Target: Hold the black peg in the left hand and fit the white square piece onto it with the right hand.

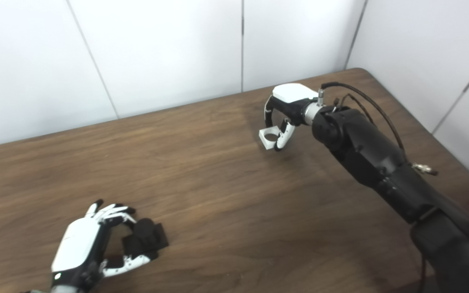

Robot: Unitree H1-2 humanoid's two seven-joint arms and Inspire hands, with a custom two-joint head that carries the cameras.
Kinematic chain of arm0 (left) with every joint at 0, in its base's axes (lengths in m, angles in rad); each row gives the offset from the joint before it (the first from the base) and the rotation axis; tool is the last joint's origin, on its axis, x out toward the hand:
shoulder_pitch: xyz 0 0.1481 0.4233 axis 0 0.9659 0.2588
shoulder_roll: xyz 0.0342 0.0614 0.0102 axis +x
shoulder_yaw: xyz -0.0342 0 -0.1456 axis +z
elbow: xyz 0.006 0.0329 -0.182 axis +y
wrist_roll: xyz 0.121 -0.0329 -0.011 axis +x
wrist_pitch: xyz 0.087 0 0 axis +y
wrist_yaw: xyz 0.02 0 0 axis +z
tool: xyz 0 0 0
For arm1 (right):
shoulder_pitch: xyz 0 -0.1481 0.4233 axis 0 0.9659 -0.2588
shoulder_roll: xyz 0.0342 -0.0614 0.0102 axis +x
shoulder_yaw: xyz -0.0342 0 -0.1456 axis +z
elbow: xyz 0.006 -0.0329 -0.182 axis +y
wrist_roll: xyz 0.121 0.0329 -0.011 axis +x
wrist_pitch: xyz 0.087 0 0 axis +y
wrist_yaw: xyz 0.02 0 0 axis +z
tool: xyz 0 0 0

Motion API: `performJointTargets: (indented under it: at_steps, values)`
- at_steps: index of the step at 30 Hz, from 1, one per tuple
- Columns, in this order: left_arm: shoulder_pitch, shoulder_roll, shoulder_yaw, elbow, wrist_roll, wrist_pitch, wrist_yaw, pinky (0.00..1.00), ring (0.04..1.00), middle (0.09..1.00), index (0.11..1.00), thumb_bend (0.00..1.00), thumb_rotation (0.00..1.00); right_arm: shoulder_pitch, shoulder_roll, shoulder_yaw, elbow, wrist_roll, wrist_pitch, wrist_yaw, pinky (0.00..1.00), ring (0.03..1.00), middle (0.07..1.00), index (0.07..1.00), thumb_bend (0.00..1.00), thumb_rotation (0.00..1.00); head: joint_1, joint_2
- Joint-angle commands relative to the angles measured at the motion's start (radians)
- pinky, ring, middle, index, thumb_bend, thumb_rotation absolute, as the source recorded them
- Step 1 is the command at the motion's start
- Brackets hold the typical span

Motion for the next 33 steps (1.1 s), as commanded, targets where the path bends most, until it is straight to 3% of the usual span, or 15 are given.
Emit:
performJointTargets:
  at_steps: [1,10,17,33]
  values:
    - [0.011,-0.009,-0.019,0.026,0.029,0.020,-0.021,1.00,0.860,0.770,0.486,0.52,0.05,-0.034,-0.033,-0.027,-0.067,0.000,-0.015,0.014,0.98,0.941,0.795,0.485,0.52,0.13,0.013,0.003]
    - [0.004,-0.042,-0.036,0.042,0.049,0.045,-0.030,1.00,0.879,0.782,0.486,0.52,0.05,-0.024,-0.022,-0.031,-0.263,0.014,-0.057,0.124,0.97,0.941,0.779,0.484,0.52,0.13,0.142,0.021]
    - [-0.003,-0.062,-0.057,0.055,0.073,0.064,-0.024,1.00,0.887,0.784,0.487,0.52,0.05,-0.048,0.037,-0.001,-0.396,0.030,-0.083,0.215,0.99,0.939,0.777,0.483,0.52,0.13,0.206,0.033]
    - [-0.020,-0.086,-0.096,0.086,0.092,0.087,0.007,1.00,0.884,0.781,0.486,0.52,0.05,-0.070,0.197,0.050,-0.483,0.037,-0.100,0.322,0.97,0.929,0.772,0.482,0.52,0.13,0.277,0.068]
